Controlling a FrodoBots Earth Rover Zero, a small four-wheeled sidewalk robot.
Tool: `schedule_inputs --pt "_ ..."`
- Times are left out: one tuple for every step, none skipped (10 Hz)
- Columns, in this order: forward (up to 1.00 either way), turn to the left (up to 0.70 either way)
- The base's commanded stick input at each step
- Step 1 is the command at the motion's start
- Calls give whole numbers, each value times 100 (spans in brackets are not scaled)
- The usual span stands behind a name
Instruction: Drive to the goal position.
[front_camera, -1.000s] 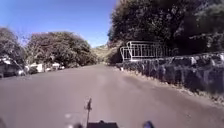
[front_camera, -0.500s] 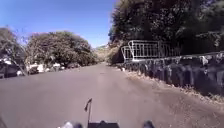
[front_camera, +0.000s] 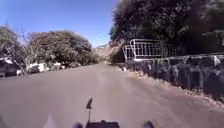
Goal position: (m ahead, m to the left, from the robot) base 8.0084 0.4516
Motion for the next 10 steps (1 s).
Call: schedule_inputs --pt "50 0" --pt "50 0" --pt "50 0" --pt "50 0" --pt "50 0" --pt "50 0" --pt "50 0" --pt "50 0" --pt "50 0" --pt "50 0"
